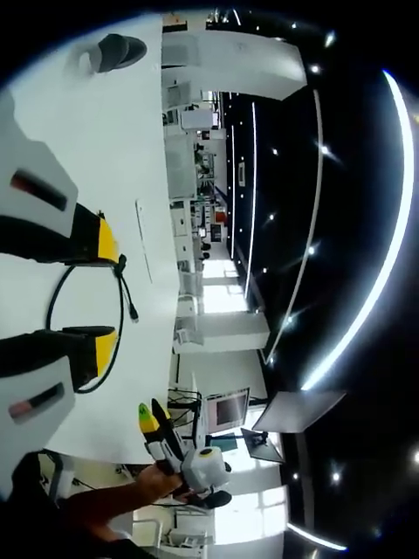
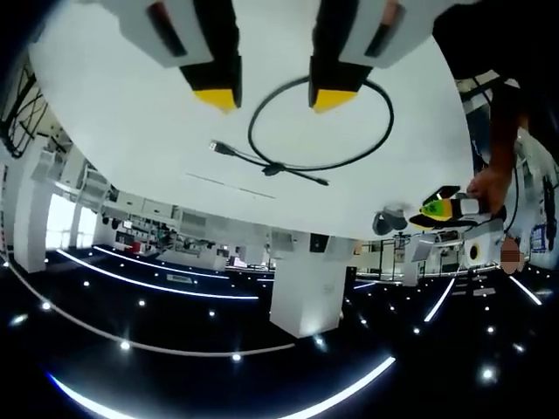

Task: Find the charging cable on the desk, coil it up and secure with Velcro.

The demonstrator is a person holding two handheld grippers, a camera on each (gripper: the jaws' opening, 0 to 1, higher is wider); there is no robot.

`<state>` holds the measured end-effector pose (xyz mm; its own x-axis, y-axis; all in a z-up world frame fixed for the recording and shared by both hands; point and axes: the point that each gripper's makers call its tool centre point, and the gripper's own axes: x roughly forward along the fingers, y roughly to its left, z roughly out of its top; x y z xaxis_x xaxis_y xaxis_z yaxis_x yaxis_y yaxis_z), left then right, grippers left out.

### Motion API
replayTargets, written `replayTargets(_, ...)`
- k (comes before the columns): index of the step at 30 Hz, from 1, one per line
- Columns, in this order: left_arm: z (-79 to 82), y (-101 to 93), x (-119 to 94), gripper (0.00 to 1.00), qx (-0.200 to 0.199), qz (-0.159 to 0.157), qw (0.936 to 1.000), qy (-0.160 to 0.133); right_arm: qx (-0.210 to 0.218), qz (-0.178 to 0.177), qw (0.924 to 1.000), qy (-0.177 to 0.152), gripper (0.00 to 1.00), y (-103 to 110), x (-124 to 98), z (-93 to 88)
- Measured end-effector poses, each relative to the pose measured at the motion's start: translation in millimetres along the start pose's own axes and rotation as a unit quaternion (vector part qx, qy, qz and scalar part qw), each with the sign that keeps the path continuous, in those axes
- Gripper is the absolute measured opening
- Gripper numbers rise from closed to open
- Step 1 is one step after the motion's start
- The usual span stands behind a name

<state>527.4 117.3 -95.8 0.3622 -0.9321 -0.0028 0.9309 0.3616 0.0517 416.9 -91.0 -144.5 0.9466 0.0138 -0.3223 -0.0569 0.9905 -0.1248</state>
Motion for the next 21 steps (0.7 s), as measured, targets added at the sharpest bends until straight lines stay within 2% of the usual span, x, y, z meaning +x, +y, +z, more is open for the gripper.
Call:
replayTargets(7,-2.9,1.2,1.0,0.28,-0.002,0.002,0.9999,0.011,0.0,-0.008,1.0,-0.002,0.32,-3.8,-2.2,2.1)
replayTargets(10,-0.6,-0.7,1.3,0.28,-0.007,-0.005,1.0,0.002,0.001,-0.009,1.0,-0.001,0.31,-4.4,-2.6,1.9)
replayTargets(21,-1.7,-0.6,1.2,0.28,-0.002,-0.002,1.0,0.007,-0.002,-0.011,0.9999,0.007,0.3,-4.5,-1.8,-1.3)
